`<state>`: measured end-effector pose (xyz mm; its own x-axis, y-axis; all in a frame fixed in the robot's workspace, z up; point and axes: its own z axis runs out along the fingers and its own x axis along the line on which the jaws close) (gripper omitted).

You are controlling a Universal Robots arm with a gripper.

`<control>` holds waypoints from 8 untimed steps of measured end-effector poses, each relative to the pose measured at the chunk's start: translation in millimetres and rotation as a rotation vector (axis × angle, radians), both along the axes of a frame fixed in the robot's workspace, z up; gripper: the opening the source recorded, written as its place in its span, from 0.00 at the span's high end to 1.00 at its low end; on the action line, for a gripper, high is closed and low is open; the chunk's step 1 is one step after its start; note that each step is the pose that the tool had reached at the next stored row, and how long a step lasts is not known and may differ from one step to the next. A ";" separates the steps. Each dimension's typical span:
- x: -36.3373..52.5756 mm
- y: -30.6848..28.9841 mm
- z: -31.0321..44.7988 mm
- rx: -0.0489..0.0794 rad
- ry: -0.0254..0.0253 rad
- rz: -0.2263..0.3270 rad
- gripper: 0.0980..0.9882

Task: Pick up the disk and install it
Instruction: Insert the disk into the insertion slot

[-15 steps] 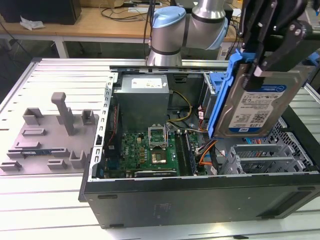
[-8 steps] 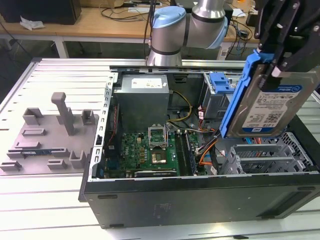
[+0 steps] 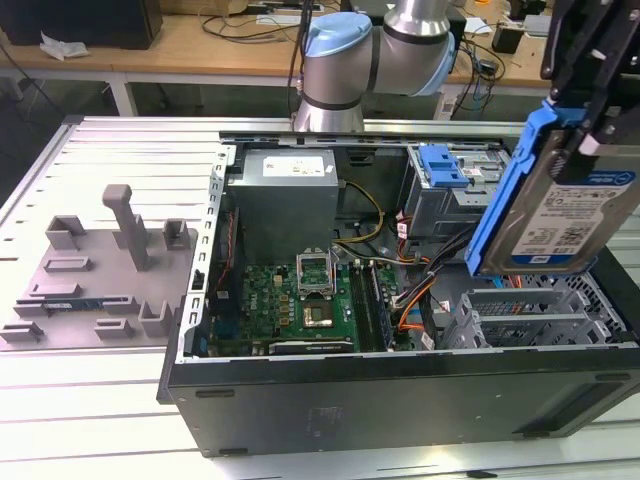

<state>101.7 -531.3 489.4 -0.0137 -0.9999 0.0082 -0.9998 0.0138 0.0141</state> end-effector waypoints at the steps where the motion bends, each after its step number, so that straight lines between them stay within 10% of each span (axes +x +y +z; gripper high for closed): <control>1: 2.0 0.0 -0.1 0.000 0.0000 0.000 0.70; 8: 7.1 0.0 -0.4 0.000 0.0000 -0.001 0.70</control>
